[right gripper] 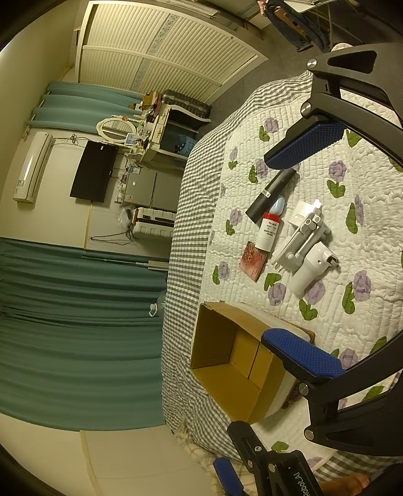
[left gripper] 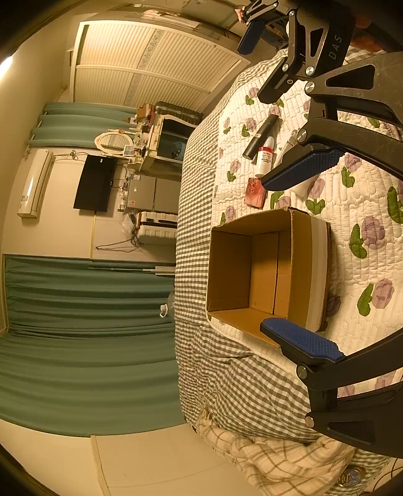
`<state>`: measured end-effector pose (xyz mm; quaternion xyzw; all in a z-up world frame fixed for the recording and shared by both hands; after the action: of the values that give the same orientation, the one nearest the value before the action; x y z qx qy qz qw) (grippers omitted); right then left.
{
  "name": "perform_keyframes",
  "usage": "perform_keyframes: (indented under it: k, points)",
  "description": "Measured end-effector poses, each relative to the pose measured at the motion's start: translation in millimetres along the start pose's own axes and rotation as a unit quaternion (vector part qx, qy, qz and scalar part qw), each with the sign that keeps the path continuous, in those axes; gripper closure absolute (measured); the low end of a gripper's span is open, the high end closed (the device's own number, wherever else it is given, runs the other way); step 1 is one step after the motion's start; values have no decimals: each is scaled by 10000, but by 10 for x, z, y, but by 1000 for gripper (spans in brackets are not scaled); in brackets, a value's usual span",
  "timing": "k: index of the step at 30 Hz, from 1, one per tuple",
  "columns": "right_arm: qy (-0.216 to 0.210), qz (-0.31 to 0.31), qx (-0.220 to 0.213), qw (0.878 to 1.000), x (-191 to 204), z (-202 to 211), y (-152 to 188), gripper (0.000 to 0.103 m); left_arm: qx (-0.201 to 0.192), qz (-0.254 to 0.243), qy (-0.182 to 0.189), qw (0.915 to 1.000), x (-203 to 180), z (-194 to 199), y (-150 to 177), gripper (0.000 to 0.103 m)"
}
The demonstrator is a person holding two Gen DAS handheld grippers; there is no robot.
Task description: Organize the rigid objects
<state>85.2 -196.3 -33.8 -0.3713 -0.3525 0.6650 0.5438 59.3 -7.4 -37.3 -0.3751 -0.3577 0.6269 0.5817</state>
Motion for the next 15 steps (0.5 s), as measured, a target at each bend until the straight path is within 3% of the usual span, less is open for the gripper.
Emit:
perform_keyframes:
  k: [15]
  points:
    - [9,17,11,10000,1,1,1,0,3,-2,-4,10000,2,0,-1,16]
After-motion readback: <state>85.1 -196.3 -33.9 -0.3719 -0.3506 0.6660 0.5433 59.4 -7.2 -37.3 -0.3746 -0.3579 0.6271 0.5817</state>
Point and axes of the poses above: each gripper's, at about its wrist camera, not at the fingertips, and z roughly against the way its jaws point, x to its left, y to its underside, the point moved 7 cm from there along -z, roughly the way its jaws point, and after that the axes turned 4 degrees about -x, right-handed, at the moved point
